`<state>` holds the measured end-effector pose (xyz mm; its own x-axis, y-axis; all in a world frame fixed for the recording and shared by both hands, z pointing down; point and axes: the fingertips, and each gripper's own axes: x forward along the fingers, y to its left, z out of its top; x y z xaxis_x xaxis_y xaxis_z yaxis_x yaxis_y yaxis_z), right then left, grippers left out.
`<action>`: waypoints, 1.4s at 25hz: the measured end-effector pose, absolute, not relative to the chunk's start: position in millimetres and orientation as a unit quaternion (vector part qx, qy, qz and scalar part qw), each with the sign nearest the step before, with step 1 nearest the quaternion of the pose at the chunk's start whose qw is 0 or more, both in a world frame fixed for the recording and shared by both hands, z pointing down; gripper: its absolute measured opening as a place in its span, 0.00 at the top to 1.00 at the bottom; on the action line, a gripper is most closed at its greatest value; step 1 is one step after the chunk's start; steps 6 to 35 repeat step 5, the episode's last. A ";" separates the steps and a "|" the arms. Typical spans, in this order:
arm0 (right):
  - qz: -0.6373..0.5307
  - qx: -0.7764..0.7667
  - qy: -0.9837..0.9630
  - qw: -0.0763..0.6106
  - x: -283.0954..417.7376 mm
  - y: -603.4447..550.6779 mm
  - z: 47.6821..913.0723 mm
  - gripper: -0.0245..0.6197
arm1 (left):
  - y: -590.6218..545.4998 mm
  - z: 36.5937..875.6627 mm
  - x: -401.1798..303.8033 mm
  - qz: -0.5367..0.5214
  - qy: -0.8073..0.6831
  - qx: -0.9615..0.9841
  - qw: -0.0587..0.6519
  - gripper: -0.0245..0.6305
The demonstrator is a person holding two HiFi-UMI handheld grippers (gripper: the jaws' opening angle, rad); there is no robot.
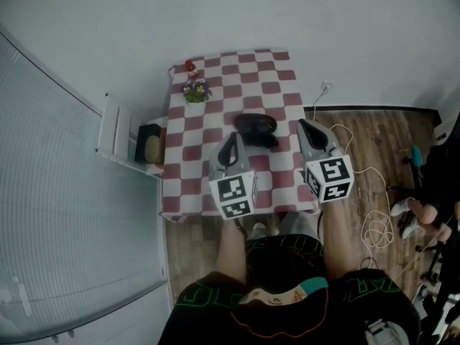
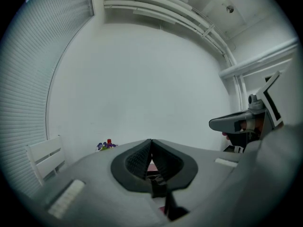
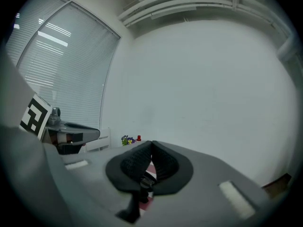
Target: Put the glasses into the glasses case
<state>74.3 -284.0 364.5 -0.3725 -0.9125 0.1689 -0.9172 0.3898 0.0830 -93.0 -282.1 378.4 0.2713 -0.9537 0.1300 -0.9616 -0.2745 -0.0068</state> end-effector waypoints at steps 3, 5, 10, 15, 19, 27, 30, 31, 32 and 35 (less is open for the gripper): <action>0.013 0.553 -0.827 0.098 79.1 -282.8 367.9 0.96 | -282.2 380.9 -86.8 0.055 -0.597 0.799 0.037 0.95; 0.014 0.554 -0.826 0.105 81.4 -281.9 371.3 0.96 | -281.6 383.3 -83.9 0.056 -0.595 0.801 0.039 0.95; 0.014 0.554 -0.826 0.105 81.4 -281.9 371.3 0.96 | -281.6 383.3 -83.9 0.056 -0.595 0.801 0.039 0.95; 0.014 0.554 -0.826 0.105 81.4 -281.9 371.3 0.96 | -281.6 383.3 -83.9 0.056 -0.595 0.801 0.039 0.95; 0.014 0.554 -0.826 0.105 81.4 -281.9 371.3 0.96 | -281.6 383.3 -83.9 0.056 -0.595 0.801 0.039 0.95; 0.014 0.554 -0.826 0.105 81.4 -281.9 371.3 0.96 | -281.6 383.3 -83.9 0.056 -0.595 0.801 0.039 0.95; 0.014 0.554 -0.826 0.105 81.4 -281.9 371.3 0.96 | -281.6 383.3 -83.9 0.056 -0.595 0.801 0.039 0.95; 0.014 0.554 -0.826 0.105 81.4 -281.9 371.3 0.96 | -281.6 383.3 -83.9 0.056 -0.595 0.801 0.039 0.95; 0.014 0.554 -0.826 0.105 81.4 -281.9 371.3 0.96 | -281.6 383.3 -83.9 0.056 -0.595 0.801 0.039 0.95; 0.014 0.554 -0.826 0.105 81.4 -281.9 371.3 0.96 | -281.6 383.3 -83.9 0.056 -0.595 0.801 0.039 0.95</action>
